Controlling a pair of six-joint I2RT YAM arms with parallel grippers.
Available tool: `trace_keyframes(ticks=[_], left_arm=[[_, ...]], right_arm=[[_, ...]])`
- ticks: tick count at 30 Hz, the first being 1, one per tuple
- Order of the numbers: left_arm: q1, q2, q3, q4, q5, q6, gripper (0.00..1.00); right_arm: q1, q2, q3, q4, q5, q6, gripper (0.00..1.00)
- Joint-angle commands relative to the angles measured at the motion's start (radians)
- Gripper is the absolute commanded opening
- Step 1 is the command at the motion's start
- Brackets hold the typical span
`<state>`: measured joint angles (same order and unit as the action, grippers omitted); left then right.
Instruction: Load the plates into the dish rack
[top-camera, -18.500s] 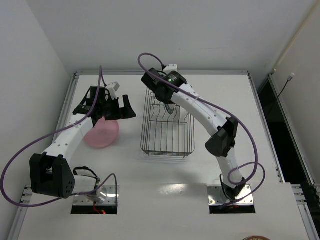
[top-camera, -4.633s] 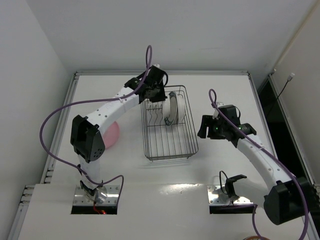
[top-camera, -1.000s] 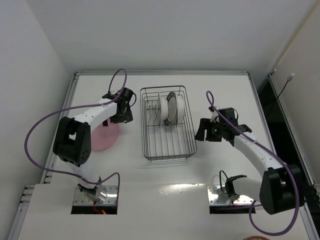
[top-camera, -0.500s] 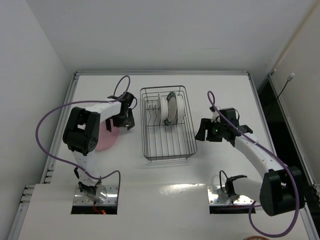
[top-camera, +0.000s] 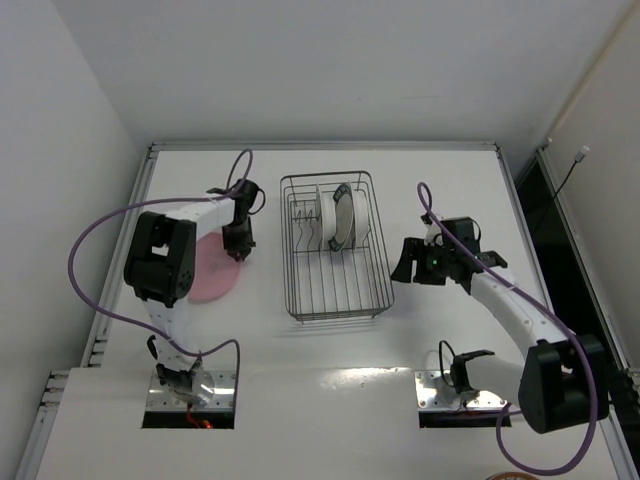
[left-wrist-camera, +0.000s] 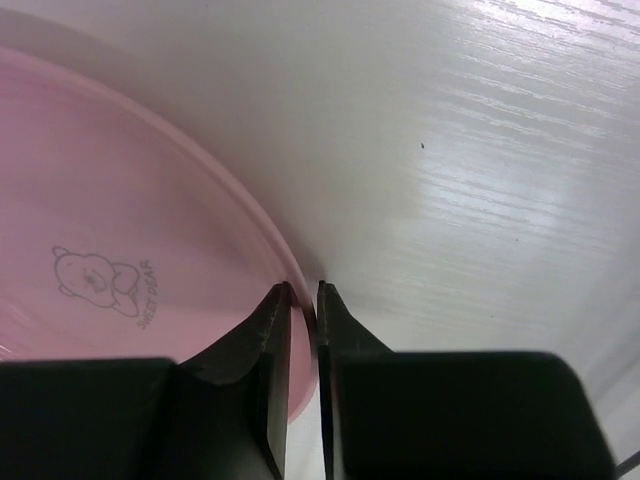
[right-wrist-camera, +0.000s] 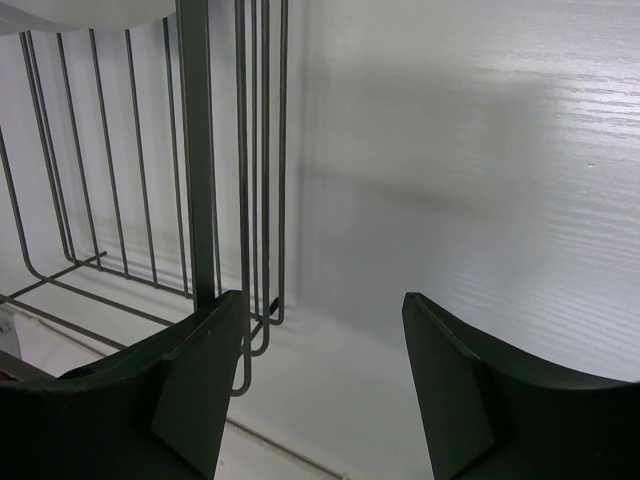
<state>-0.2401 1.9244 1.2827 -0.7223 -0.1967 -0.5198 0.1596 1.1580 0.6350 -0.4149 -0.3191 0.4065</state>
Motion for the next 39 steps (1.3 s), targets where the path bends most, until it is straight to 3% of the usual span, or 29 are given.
trace_keyframes(ticks=[1, 4, 11, 16, 21, 28, 39], left_arm=[[0.01, -0.011, 0.009, 0.05, 0.174, -0.011, 0.0], [-0.001, -0.154, 0.079, 0.021, 0.16, -0.011, 0.0], [-0.076, -0.398, 0.505, 0.001, 0.285, -0.031, 0.0], [-0.087, -0.462, 0.573, 0.104, 0.414, -0.095, 0.0], [-0.065, -0.56, 0.356, 0.415, 0.638, -0.212, 0.0], [-0.056, -0.57, 0.112, 0.832, 0.865, -0.449, 0.0], [-0.047, -0.551, -0.008, 0.865, 0.888, -0.465, 0.0]], right_arm=[[-0.014, -0.037, -0.015, 0.019, -0.018, -0.015, 0.61], [-0.014, -0.046, -0.015, 0.019, -0.028, -0.015, 0.61], [-0.014, -0.057, -0.034, 0.019, -0.028, -0.015, 0.61], [-0.014, -0.075, -0.064, 0.05, -0.037, 0.005, 0.61], [-0.014, -0.084, -0.11, 0.083, -0.046, 0.014, 0.61], [-0.003, -0.124, -0.224, 0.198, -0.058, 0.086, 0.6], [-0.003, -0.135, -0.304, 0.283, -0.058, 0.124, 0.6]])
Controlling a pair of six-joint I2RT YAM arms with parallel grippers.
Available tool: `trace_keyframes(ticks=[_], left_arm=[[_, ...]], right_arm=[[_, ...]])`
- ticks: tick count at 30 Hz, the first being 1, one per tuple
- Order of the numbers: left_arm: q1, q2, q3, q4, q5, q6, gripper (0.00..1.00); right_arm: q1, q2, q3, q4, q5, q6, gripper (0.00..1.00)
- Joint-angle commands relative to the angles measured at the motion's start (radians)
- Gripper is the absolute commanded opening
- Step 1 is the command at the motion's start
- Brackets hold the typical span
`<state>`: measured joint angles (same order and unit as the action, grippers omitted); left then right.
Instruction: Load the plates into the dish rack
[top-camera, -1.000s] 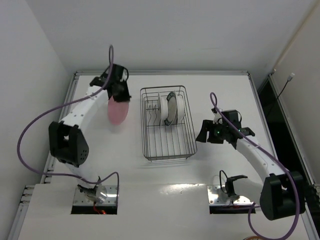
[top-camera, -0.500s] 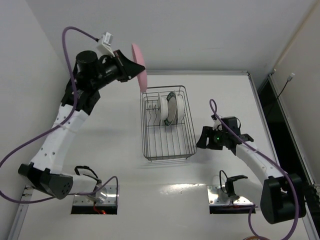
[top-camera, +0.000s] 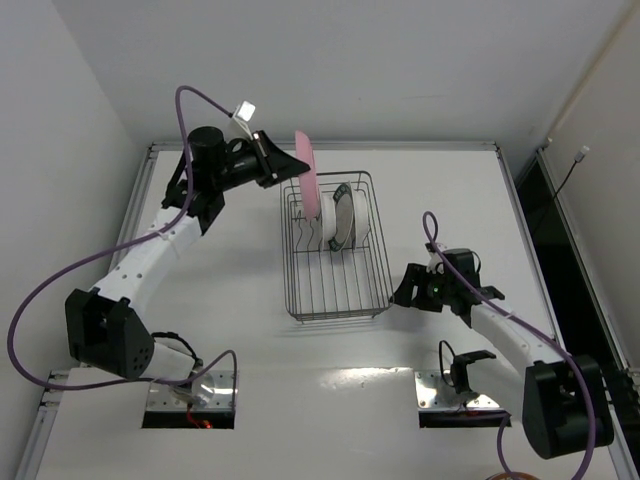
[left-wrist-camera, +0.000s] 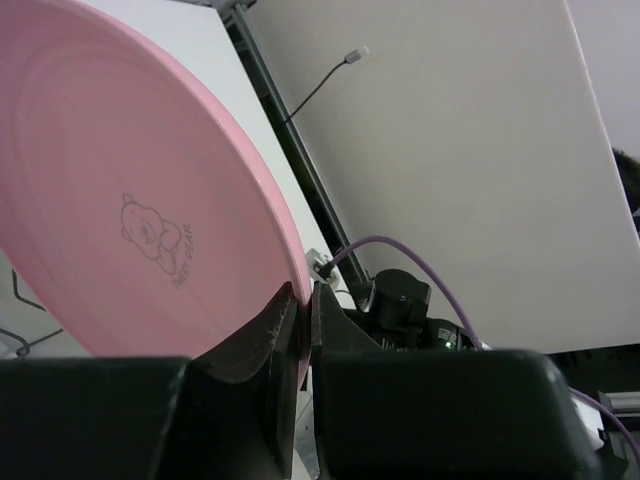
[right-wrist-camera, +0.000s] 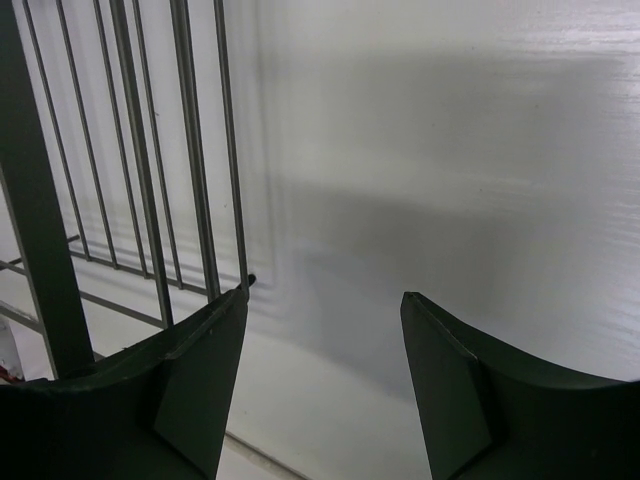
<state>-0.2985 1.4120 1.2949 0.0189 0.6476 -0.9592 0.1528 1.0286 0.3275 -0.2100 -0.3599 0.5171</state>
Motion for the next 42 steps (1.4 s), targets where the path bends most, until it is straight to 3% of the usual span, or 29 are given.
trace_keyframes(ticks=[1, 23, 32, 34, 36, 37, 38, 39, 42], left_arm=[[0.012, -0.039, -0.029, 0.124, 0.053, -0.026, 0.0], [0.041, 0.1, -0.242, 0.239, 0.104, 0.023, 0.0], [0.041, 0.163, -0.23, 0.188, 0.104, 0.075, 0.0], [0.041, 0.191, -0.203, 0.141, 0.104, 0.085, 0.07], [0.041, 0.191, -0.188, 0.141, 0.124, 0.096, 0.23], [0.041, 0.2, -0.175, 0.141, 0.133, 0.096, 0.39], [0.041, 0.2, -0.175, 0.129, 0.145, 0.096, 0.48], [0.041, 0.2, -0.163, 0.128, 0.146, 0.096, 0.62], [0.041, 0.2, -0.128, 0.11, 0.159, 0.096, 0.85]], right_arm=[[0.004, 0.004, 0.004, 0.078, -0.017, 0.014, 0.6], [0.004, 0.004, 0.031, 0.021, -0.017, -0.023, 0.6], [0.004, 0.014, 0.05, 0.012, -0.017, -0.023, 0.6], [0.004, 0.014, 0.071, -0.006, -0.028, -0.023, 0.6], [0.004, 0.002, 0.08, -0.02, -0.037, -0.023, 0.61], [0.004, 0.002, 0.093, -0.02, -0.037, -0.023, 0.61], [0.004, -0.013, 0.093, -0.034, -0.037, -0.023, 0.61], [0.004, -0.025, 0.114, -0.049, -0.037, -0.023, 0.61], [0.004, -0.044, 0.171, -0.109, -0.028, -0.023, 0.61]])
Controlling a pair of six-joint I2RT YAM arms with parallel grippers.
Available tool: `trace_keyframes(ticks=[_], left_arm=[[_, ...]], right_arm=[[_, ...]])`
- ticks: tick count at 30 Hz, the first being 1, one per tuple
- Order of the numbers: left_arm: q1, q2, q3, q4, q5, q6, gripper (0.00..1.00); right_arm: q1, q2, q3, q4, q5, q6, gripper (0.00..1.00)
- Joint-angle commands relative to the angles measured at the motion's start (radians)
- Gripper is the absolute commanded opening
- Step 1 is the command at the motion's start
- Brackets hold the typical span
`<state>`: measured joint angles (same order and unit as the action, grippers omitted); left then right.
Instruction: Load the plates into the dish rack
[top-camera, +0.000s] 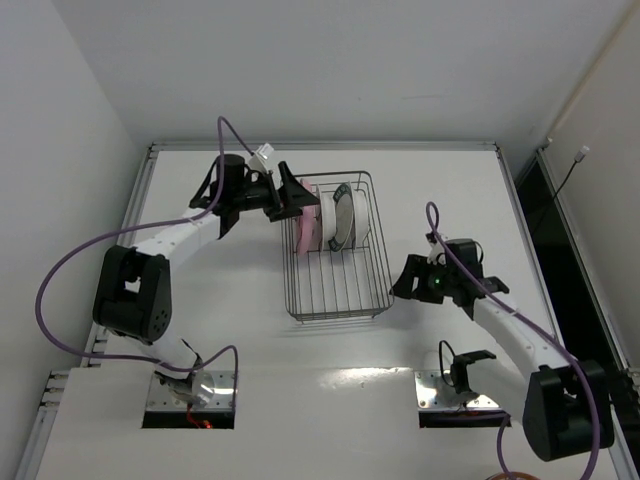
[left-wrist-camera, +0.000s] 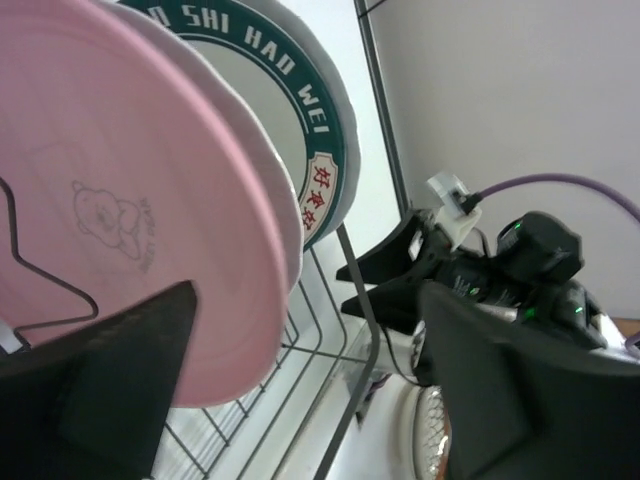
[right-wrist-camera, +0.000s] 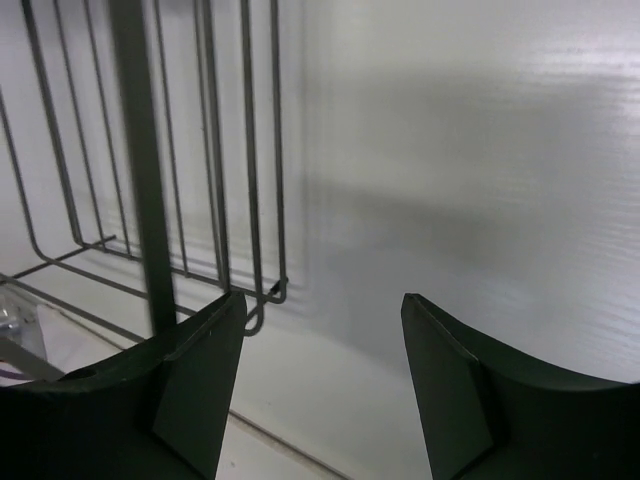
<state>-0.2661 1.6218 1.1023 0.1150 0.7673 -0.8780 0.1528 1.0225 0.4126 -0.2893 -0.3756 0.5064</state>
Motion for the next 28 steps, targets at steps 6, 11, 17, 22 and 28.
trace_keyframes(ticks=[6, 11, 17, 22, 28], left_arm=[[-0.022, -0.039, 0.186, -0.075, 0.04, 0.033, 1.0], [-0.041, -0.066, 0.354, -0.211, 0.006, 0.102, 1.0], [-0.041, -0.114, 0.459, -0.343, -0.092, 0.24, 1.0], [-0.05, -0.184, 0.459, -0.457, -0.193, 0.324, 1.0], [-0.082, -0.296, 0.363, -0.58, -0.463, 0.454, 1.0]], right_arm=[[0.004, -0.071, 0.253, -0.214, 0.093, -0.046, 0.66], [0.004, -0.091, 0.405, -0.329, 0.187, -0.089, 0.69], [0.004, -0.104, 0.482, -0.386, 0.257, -0.112, 0.7], [0.004, -0.163, 0.482, -0.395, 0.291, -0.112, 0.7], [0.004, -0.235, 0.471, -0.395, 0.326, -0.131, 0.71]])
